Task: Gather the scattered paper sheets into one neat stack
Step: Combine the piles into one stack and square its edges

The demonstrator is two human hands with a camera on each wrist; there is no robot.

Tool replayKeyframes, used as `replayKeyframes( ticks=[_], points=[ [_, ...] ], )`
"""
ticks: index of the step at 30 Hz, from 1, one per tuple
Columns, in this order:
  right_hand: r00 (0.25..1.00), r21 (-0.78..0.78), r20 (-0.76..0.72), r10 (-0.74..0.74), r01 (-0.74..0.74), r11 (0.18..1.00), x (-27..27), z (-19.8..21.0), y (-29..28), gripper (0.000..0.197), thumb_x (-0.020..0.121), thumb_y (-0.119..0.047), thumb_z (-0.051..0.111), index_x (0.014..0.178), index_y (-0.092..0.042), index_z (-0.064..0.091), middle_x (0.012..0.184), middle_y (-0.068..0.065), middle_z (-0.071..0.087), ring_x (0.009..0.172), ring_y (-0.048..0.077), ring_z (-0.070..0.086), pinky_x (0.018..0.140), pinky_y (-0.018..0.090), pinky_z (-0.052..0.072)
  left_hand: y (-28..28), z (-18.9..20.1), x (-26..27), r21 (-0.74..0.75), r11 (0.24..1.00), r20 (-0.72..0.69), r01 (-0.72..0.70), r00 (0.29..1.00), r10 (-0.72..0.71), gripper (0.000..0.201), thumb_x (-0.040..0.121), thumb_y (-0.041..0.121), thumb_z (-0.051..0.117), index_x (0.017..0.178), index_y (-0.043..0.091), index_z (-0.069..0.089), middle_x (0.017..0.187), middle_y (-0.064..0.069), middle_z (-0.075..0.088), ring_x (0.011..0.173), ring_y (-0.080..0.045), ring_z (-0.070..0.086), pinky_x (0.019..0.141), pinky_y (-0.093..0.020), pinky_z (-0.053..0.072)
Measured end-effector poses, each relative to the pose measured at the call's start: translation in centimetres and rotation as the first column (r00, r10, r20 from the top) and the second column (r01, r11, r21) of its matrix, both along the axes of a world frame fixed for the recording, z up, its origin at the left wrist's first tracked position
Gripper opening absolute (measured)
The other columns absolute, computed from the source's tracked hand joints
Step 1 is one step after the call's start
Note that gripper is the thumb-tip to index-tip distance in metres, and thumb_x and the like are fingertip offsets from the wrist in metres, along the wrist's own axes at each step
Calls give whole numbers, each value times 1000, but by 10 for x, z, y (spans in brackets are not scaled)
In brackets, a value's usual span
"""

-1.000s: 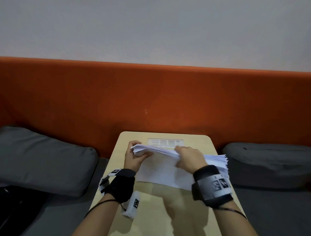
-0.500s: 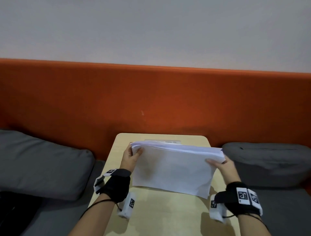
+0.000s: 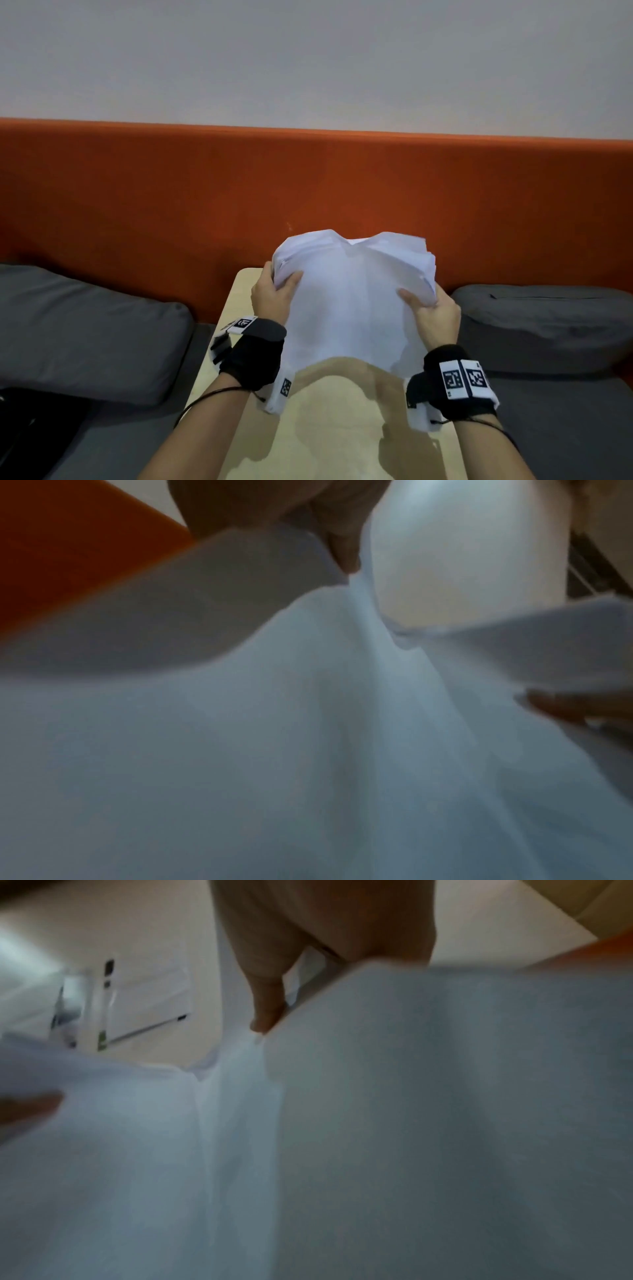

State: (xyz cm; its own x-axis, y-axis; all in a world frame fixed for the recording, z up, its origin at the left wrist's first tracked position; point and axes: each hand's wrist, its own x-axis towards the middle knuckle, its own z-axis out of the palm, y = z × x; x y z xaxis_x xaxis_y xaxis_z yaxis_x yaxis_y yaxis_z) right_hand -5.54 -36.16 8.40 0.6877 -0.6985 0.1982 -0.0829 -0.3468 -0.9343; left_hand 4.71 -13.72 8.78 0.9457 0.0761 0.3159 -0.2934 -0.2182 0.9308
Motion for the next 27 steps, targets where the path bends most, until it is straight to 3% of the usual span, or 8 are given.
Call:
replayKeyframes(
  ticks=[4,8,12,15,18,20,22,27],
  points=[
    [999,84,26,-25,23,996,-6,-16,15,30,79,-28,72,104,-13,66,83,4,62,85,28,59,75,30,45,1,-12,-19,-109,989,-61,101,992,-108,18,84,16,67,99,11,59,89,-2,64,85,-17,58,72,-24,45],
    [995,381,97,-23,-16,924,-29,-48,41,17,77,-23,75,92,-23,65,89,0,67,90,28,61,81,40,53,2,-40,-49,-237,965,-133,110,981,-145,23,86,12,63,78,6,44,71,-9,49,66,-11,43,67,-27,39],
    [984,501,167,69,-144,853,-44,-50,45,18,82,-1,65,93,-15,63,82,0,68,74,19,63,57,20,54,5,-41,-63,-367,909,-226,198,929,-293,40,83,-8,60,86,30,46,67,21,65,61,14,57,64,-9,47],
    [986,490,154,62,-131,862,-43,-48,43,13,83,-1,65,90,-9,60,82,6,64,70,16,58,50,17,50,5,-44,-57,-275,937,-229,216,932,-282,34,87,-15,48,92,18,55,73,3,68,68,1,65,63,-14,53],
    [984,466,172,52,-128,875,-37,-47,41,12,82,-6,67,83,-17,63,83,4,65,76,23,58,63,27,49,2,-44,-51,-292,943,-232,162,944,-234,13,87,-3,53,98,0,60,70,4,68,83,-21,59,77,-21,51],
    [975,439,214,54,-145,887,-33,-38,39,16,82,-5,67,83,-21,63,83,1,65,78,22,59,70,31,51,0,-38,-46,-365,919,-183,150,956,-229,19,84,-2,60,103,-6,59,73,7,63,77,-11,61,66,-5,47],
    [965,403,251,82,-182,897,-33,-32,34,22,82,-3,67,83,-25,62,82,-4,66,75,16,62,71,30,53,7,-32,-44,-349,919,-90,184,969,-228,20,82,0,65,100,6,59,75,14,66,70,7,62,65,-8,48],
    [953,295,242,184,-253,921,-35,-42,16,41,70,-13,80,100,-27,57,96,-13,63,78,-13,63,64,6,51,34,-48,-31,-268,920,5,287,955,-297,86,50,52,79,121,18,44,99,11,65,87,5,63,73,-11,51]
  ],
)
